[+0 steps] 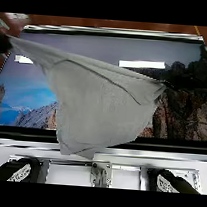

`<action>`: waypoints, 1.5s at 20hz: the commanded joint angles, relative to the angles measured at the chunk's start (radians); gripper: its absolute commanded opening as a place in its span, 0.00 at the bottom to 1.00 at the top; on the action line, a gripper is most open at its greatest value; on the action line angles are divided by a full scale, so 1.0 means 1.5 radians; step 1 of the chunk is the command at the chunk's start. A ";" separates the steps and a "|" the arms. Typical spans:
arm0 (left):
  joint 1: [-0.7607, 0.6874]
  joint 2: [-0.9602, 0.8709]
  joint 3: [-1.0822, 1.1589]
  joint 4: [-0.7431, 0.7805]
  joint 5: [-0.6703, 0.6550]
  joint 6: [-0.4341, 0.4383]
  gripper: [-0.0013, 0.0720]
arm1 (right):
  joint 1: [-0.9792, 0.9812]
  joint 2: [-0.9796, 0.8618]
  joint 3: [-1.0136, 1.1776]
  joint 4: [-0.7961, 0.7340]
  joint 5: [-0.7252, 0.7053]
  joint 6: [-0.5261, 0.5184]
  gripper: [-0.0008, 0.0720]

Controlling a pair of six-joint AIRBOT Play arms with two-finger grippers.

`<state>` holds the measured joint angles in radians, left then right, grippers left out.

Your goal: Fold the shirts.

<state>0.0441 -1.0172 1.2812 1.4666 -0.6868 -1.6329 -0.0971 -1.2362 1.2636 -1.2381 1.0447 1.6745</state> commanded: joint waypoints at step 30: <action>0.150 0.036 -0.675 -0.438 -0.254 0.174 0.92 | -0.410 0.019 -0.160 0.193 0.259 -0.255 0.97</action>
<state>0.2893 -0.9764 0.3614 0.9417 -1.2186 -1.3998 -0.7113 -1.2106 1.0466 -0.9703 1.4494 1.3003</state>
